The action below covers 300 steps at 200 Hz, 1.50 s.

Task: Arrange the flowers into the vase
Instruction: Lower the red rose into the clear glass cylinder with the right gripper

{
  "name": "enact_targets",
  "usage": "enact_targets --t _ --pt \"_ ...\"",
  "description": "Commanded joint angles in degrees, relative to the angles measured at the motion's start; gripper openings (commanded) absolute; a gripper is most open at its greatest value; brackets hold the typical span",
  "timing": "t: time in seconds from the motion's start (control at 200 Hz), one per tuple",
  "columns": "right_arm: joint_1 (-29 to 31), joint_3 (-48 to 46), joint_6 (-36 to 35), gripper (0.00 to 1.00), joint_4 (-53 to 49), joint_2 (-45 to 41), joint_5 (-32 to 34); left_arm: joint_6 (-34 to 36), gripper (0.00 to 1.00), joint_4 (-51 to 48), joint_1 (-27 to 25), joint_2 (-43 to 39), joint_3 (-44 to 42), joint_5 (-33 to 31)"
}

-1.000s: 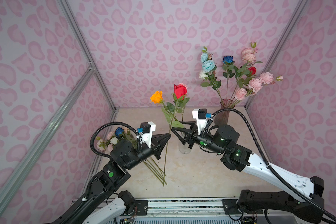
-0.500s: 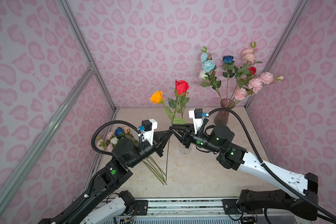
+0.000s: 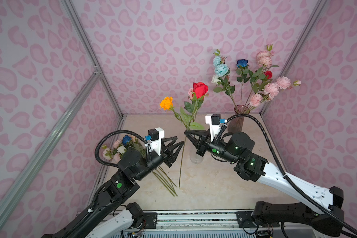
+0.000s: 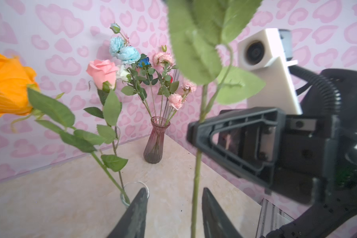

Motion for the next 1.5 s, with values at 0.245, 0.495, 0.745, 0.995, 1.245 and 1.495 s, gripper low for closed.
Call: enact_targets --t 0.245,0.495,0.745,0.995,1.245,1.495 --pt "-8.4 1.11 -13.54 0.05 -2.22 -7.36 19.45 -22.76 0.54 -9.64 0.18 -10.4 -14.95 -39.16" --pt "-20.77 3.63 -7.39 0.03 5.28 -1.69 18.67 -26.39 0.55 -10.44 0.23 -9.41 -16.36 -39.84" --pt "-23.5 6.39 -5.96 0.03 5.45 5.47 16.28 -25.85 0.55 -11.46 0.33 -6.28 -14.21 -38.45" --pt "-23.08 1.05 -4.5 0.03 5.72 7.87 15.04 -26.11 0.56 -12.07 0.38 -7.02 -15.19 -38.59" --pt "-18.48 -2.16 -7.78 0.05 1.88 11.47 14.76 -25.67 0.56 -11.95 0.57 -5.92 -15.2 -38.87" --pt "-15.17 -7.71 -5.53 0.17 4.37 13.2 17.07 -26.43 0.56 -12.0 0.69 -4.04 -15.12 -37.93"
